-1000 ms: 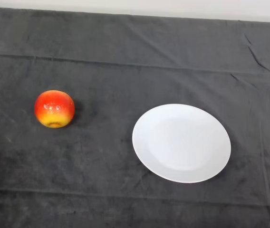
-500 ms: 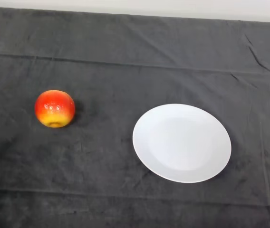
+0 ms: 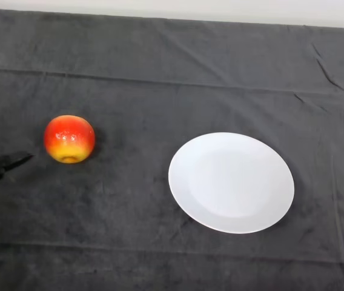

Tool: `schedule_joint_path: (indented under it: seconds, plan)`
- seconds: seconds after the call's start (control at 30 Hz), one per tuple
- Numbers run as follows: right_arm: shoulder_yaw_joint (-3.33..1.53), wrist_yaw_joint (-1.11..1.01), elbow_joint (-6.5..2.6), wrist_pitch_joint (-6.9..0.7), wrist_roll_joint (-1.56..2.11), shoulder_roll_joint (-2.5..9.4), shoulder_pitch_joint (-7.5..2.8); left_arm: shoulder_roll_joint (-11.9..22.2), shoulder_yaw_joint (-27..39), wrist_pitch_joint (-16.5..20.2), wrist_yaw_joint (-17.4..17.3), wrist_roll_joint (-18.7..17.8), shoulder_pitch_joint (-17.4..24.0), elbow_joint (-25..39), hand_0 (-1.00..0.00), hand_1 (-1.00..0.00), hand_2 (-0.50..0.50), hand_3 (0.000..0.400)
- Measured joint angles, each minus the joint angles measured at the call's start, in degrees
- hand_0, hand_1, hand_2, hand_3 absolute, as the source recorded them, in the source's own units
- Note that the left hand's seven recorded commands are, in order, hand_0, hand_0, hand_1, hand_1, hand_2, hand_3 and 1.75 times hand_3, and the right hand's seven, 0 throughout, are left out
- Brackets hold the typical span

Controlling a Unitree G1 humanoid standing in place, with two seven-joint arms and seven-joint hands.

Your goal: Move the apple to the plate

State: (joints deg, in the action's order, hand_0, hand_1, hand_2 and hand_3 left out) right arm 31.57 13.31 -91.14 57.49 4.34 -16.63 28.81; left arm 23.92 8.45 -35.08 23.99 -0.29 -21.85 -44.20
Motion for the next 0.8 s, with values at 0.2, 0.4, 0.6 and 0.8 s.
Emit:
schedule_joint_path:
  seconds: [0.2,0.4,0.6,0.8]
  plan:
    - [-0.05,0.0,0.05,0.0,0.17,-0.01,0.01,-1.75,-3.8,2.39,-0.98,1.87,-0.19,0.21,0.0,0.0,0.0,0.0]
    - [-0.11,0.0,0.14,0.0,0.68,-0.01,0.04,-3.19,-5.72,3.73,-2.74,2.09,-2.57,-0.07,0.0,0.0,0.0,0.0]
    - [-0.19,-0.04,0.38,0.05,1.02,0.0,-0.02,-3.46,-6.86,3.73,-4.5,2.09,-6.95,-1.69,0.0,0.0,0.0,0.0]
    - [-0.25,-0.11,0.8,0.05,1.03,0.07,-0.02,-4.07,-7.71,3.7,-6.2,2.08,-8.9,-7.14,0.0,0.0,0.0,0.0]
